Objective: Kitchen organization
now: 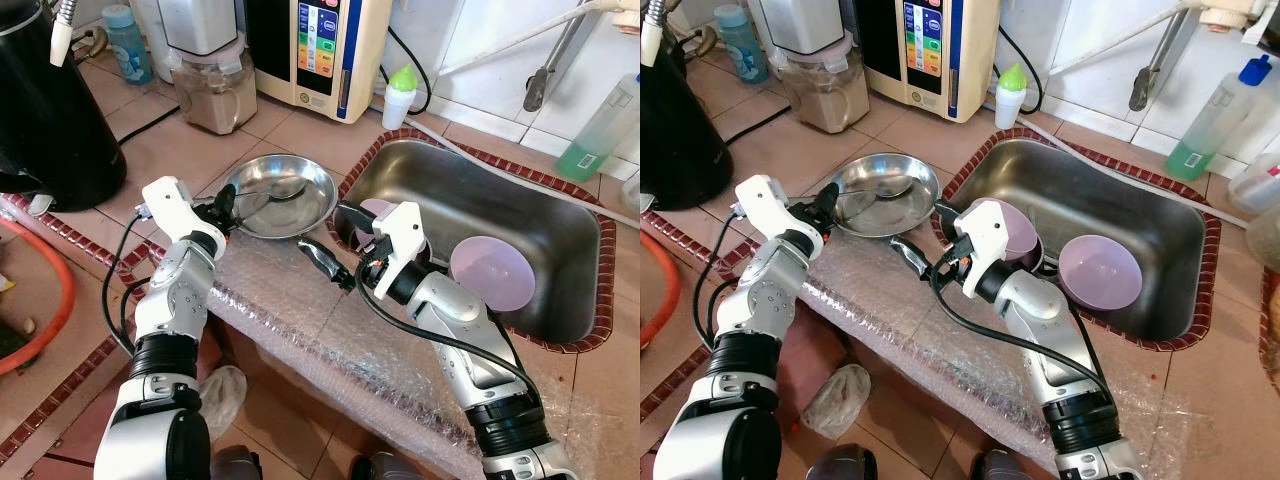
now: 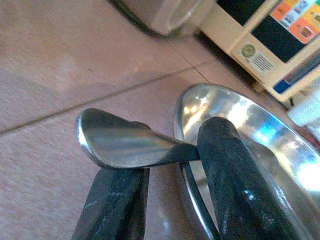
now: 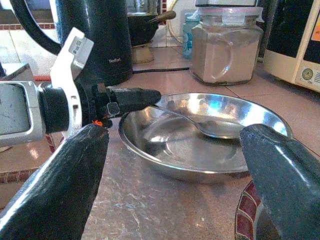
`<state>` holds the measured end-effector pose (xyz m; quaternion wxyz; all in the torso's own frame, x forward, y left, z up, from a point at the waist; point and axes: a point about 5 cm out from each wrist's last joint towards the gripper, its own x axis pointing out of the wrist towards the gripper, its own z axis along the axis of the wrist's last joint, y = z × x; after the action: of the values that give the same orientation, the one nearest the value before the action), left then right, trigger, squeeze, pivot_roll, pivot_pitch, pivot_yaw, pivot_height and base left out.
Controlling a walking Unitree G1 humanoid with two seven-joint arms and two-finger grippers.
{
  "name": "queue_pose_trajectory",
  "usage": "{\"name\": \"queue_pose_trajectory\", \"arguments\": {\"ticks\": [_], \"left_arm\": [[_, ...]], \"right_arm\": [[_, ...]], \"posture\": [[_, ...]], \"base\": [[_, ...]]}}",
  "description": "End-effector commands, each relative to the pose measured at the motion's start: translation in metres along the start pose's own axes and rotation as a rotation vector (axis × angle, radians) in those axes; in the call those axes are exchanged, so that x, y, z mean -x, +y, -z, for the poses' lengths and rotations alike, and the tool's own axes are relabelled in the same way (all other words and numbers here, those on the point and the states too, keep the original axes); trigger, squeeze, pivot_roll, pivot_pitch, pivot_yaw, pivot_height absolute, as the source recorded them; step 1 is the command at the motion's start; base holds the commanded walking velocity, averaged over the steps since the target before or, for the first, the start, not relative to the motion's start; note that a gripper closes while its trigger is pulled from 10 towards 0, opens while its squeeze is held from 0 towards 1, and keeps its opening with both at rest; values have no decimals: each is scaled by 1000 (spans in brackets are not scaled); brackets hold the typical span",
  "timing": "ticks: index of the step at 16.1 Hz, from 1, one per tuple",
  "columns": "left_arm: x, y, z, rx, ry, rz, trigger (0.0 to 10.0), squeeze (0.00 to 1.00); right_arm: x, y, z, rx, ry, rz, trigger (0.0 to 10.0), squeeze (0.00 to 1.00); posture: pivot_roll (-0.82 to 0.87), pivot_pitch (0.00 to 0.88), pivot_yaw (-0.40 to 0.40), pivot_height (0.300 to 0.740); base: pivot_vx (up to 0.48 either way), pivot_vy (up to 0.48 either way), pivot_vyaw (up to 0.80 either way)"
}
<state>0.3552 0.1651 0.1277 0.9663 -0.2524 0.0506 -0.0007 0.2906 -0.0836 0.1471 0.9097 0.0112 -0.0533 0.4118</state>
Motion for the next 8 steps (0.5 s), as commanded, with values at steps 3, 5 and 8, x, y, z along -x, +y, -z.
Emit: {"name": "queue_pose_trajectory", "arguments": {"ticks": [3,5,8], "left_arm": [[5,4,-11,-21,-61,-30,0,0],[7,2,-14,-50,-93,-30,0,0],[10,-6,-21,-90,-139,11,0,0]], "right_arm": [[0,-5,-2,14,-2,10,10000,0],[-2,-5,-2,16,-3,12,10000,0],[0,-7,-1,20,-2,21,10000,0]], "posture": [[17,48,-12,740],[20,44,-10,740],[15,40,-6,740]], "base": [[0,0,0],[0,0,0],[0,0,0]]}}
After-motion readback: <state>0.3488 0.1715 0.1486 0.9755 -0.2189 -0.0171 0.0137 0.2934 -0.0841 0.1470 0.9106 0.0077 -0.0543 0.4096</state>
